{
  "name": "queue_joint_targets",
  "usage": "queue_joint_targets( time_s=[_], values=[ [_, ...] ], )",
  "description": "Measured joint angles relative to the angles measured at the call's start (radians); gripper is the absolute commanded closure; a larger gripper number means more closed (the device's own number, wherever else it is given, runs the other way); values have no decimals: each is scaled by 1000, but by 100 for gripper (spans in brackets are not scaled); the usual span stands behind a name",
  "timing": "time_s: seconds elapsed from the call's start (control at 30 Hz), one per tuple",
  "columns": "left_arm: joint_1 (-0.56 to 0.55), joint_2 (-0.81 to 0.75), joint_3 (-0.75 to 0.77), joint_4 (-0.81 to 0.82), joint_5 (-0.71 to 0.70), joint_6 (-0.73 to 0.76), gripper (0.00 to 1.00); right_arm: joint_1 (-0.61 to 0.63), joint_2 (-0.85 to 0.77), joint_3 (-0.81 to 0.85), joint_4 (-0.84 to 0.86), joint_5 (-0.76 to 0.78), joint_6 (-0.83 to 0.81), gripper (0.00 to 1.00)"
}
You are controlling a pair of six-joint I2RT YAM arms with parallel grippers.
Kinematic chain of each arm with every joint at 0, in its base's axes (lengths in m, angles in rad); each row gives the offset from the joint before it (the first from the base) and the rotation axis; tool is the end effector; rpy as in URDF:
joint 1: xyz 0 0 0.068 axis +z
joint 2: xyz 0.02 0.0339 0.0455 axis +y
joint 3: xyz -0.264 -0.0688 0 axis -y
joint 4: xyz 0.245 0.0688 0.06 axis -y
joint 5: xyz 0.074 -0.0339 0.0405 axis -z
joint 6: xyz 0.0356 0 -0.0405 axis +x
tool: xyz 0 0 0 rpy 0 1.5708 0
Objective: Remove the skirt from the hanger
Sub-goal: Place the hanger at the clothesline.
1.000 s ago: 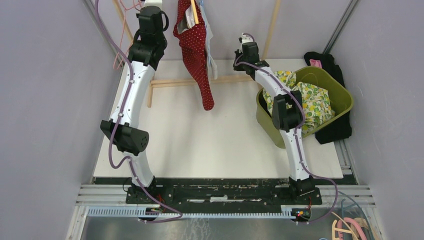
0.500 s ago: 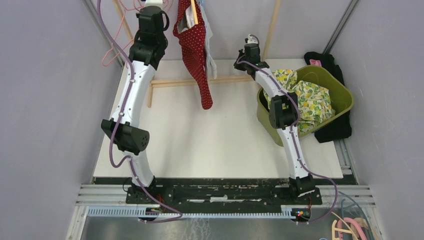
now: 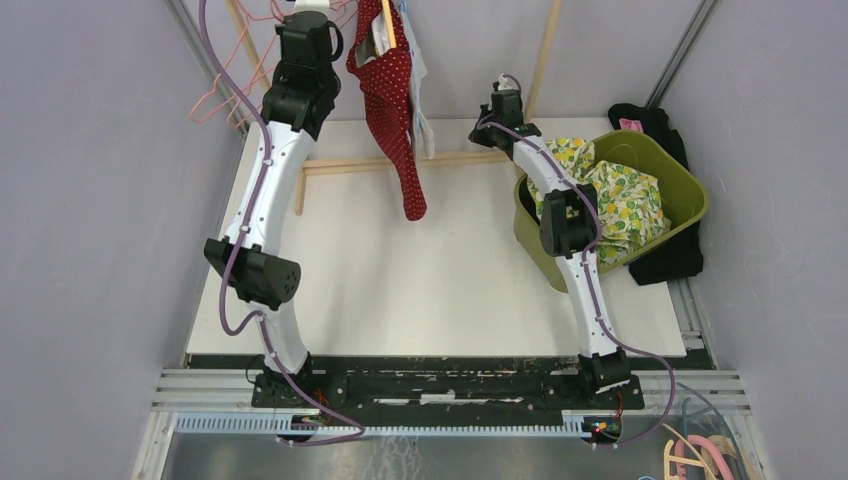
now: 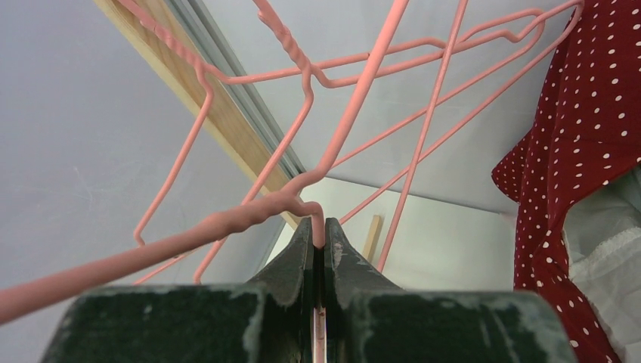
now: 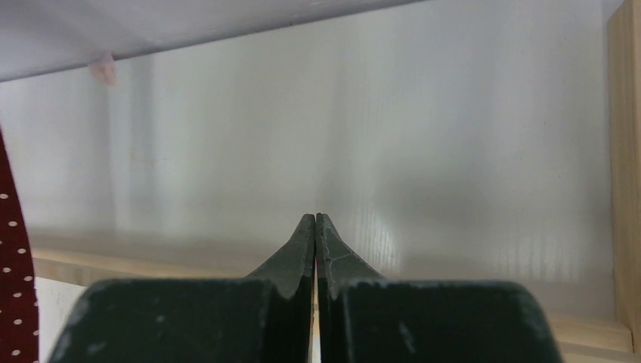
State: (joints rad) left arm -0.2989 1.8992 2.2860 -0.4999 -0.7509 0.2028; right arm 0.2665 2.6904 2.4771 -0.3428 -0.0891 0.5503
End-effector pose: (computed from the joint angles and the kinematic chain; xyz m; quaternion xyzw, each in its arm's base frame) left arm 0.3978 -0.0972 0.5001 -0.0643 0.7329 0.2435 0.6320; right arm 0.5806 0.1618 0.1776 0.1021 0.8675 0.2285 0.4300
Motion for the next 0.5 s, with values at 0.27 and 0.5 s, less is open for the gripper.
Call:
queue_joint_targets(
  time_s=[0.27,0.5],
  values=[
    [-5,-76,-78,-14,-6,0,97,20,-4,-44,-28,31,-35,100],
    [-6,-204,-170,-29,-11,0,97,36,-39,-103,-16,56,-74,100]
  ],
)
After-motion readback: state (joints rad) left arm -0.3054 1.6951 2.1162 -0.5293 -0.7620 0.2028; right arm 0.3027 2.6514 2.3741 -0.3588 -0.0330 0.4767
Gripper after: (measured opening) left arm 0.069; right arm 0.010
